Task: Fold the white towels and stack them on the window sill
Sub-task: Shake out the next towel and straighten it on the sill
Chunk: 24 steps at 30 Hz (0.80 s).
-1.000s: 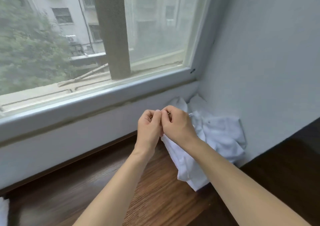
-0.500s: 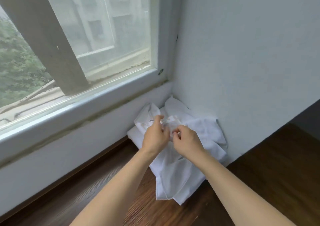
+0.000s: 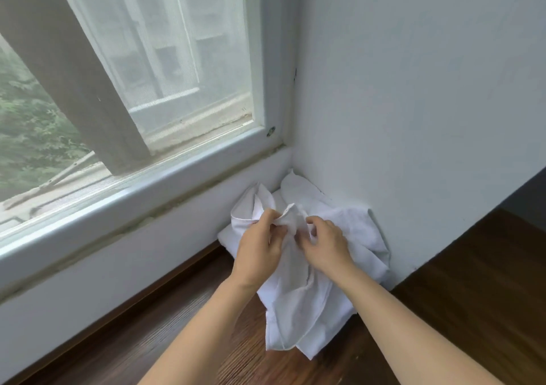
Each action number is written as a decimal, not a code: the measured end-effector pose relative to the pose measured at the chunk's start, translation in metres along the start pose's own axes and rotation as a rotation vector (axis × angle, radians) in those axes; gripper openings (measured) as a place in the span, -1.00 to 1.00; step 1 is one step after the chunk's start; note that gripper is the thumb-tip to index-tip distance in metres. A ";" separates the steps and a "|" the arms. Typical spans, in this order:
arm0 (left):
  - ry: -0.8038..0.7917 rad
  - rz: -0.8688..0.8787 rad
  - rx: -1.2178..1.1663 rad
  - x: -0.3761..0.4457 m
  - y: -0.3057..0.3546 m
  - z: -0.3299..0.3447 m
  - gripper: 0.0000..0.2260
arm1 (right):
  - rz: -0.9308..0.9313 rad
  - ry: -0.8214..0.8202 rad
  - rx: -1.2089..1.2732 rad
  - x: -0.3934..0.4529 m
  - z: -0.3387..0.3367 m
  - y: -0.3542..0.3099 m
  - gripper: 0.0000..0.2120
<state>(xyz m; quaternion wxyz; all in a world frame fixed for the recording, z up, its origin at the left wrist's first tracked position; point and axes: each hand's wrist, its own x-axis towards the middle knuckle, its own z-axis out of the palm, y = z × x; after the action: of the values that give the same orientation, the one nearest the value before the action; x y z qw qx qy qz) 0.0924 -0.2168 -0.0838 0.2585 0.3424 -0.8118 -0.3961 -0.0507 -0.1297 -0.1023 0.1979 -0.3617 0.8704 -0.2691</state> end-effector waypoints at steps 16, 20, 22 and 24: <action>0.375 0.171 -0.519 -0.096 0.096 -0.214 -0.88 | -0.675 0.038 0.598 -0.113 -0.075 -0.212 -0.77; 0.468 0.122 -0.422 -0.134 0.098 -0.268 -0.75 | -0.798 -0.002 0.595 -0.146 -0.063 -0.257 -0.70; 0.484 0.078 -0.392 -0.155 0.089 -0.289 -0.73 | -0.846 -0.048 0.570 -0.162 -0.047 -0.274 -0.67; 0.490 0.037 -0.395 -0.175 0.075 -0.304 -0.80 | -0.868 -0.108 0.559 -0.176 -0.025 -0.285 -0.69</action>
<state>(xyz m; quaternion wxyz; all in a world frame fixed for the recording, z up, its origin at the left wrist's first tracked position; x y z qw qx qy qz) 0.3870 -0.1912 0.1198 0.5150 0.3561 -0.6388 -0.4472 0.2009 -0.1616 0.1179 0.2017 -0.6362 0.5236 -0.5295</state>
